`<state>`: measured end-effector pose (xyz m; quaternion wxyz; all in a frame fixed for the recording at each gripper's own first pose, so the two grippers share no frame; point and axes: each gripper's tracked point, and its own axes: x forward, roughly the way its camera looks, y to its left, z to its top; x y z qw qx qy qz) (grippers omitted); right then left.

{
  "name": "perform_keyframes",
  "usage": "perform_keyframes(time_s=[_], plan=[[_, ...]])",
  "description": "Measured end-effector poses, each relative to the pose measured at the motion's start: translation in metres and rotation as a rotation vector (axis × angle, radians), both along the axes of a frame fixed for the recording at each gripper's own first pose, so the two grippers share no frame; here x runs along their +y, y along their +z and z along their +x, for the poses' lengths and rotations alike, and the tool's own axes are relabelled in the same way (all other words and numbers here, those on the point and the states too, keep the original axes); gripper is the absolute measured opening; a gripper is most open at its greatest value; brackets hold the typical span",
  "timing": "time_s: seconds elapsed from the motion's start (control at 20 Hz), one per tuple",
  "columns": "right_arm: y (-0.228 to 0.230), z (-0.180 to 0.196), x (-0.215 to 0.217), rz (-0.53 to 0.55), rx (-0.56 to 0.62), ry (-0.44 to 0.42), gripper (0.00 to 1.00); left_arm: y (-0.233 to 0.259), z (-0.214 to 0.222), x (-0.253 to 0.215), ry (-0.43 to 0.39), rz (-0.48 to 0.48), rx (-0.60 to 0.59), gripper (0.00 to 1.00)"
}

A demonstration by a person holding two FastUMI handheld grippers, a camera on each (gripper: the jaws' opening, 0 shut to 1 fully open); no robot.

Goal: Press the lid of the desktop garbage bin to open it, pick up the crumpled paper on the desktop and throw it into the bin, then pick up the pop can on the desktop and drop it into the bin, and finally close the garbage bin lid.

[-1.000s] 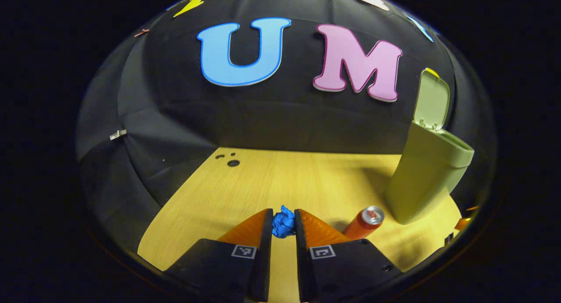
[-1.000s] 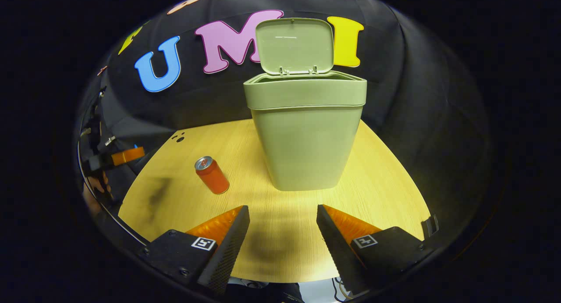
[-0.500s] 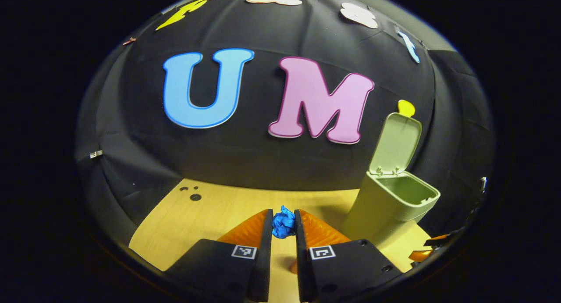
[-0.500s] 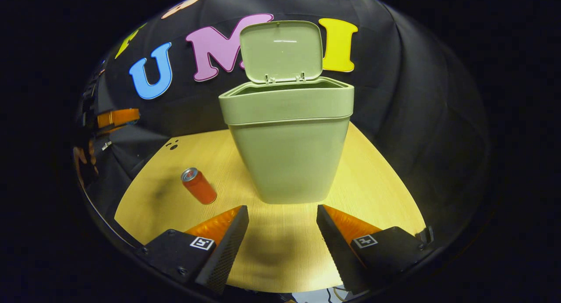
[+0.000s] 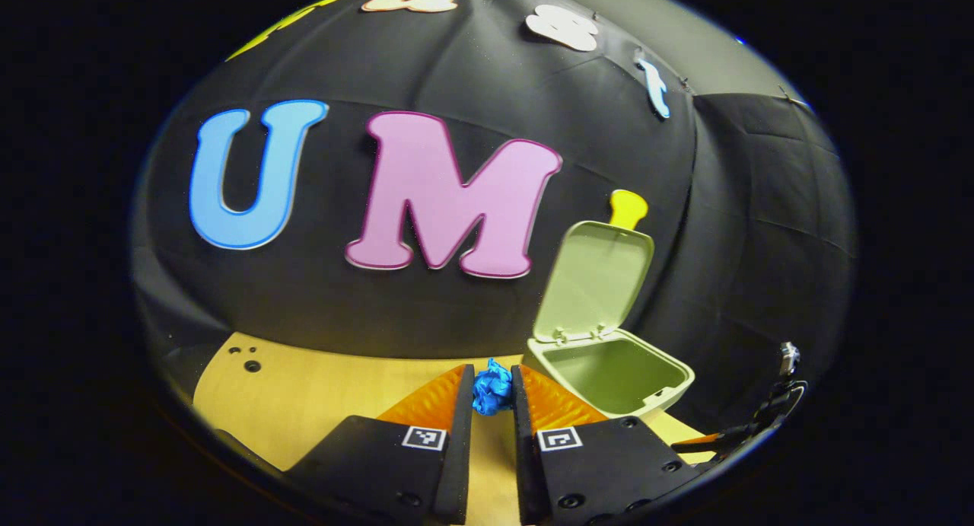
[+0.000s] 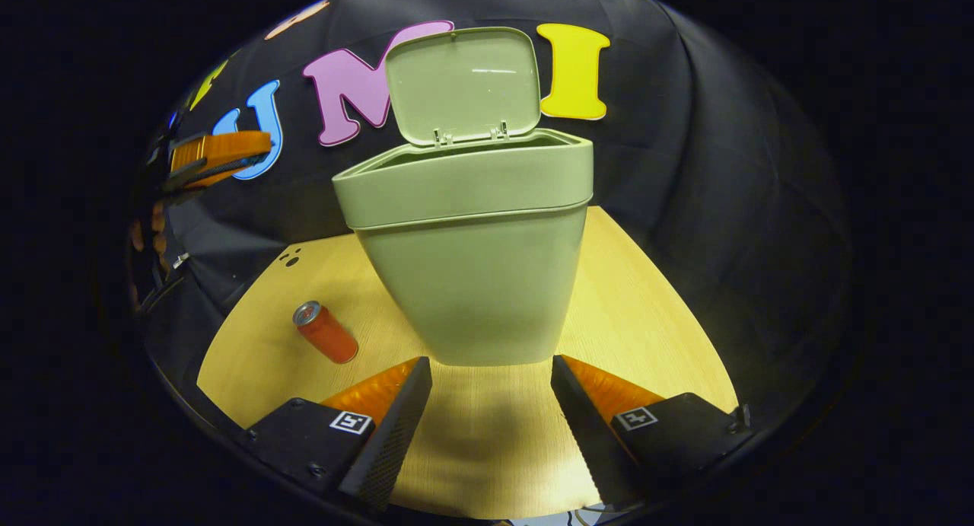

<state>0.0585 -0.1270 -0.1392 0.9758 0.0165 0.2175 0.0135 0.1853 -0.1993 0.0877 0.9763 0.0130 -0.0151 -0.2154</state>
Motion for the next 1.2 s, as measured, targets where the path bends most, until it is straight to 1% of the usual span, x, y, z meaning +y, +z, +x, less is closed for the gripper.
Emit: perform_keyframes(time_s=[0.05,0.1,0.15,0.35,0.5,0.6,0.9,1.0,1.05,1.1,1.2], plan=[[-0.002,0.001,-0.001,0.005,0.006,-0.001,0.99,0.0,0.0,-0.014,-0.03,0.011,-0.001,0.29],[-0.002,0.001,-0.003,0.006,0.009,-0.003,0.99,-0.001,0.0,-0.028,-0.064,0.022,-0.002,0.25],[-0.002,0.002,-0.004,0.008,0.01,-0.004,0.99,-0.002,0.0,-0.043,-0.093,0.034,0.0,0.29],[-0.006,0.003,-0.005,0.0,0.025,0.003,0.99,-0.016,-0.001,-0.088,-0.197,0.069,0.028,0.29],[-0.008,0.0,-0.007,-0.005,0.037,0.008,1.0,-0.029,0.0,-0.112,-0.25,0.095,0.057,0.3],[-0.009,-0.001,-0.009,-0.006,0.045,0.008,0.99,-0.034,0.001,-0.122,-0.271,0.11,0.063,0.31],[-0.013,-0.005,-0.017,-0.008,0.058,-0.001,0.99,-0.041,0.007,-0.133,-0.284,0.127,0.084,0.35],[-0.016,-0.006,-0.019,-0.006,0.065,-0.005,0.99,-0.044,0.006,-0.136,-0.294,0.127,0.092,0.4],[-0.016,-0.007,-0.019,-0.005,0.066,-0.006,0.99,-0.044,0.006,-0.135,-0.292,0.13,0.092,0.44],[-0.017,-0.007,-0.019,-0.005,0.067,-0.005,1.0,-0.043,0.007,-0.134,-0.281,0.13,0.087,0.46],[-0.017,-0.006,-0.017,-0.007,0.069,0.0,0.99,-0.04,0.006,-0.133,-0.278,0.116,0.076,0.59]])
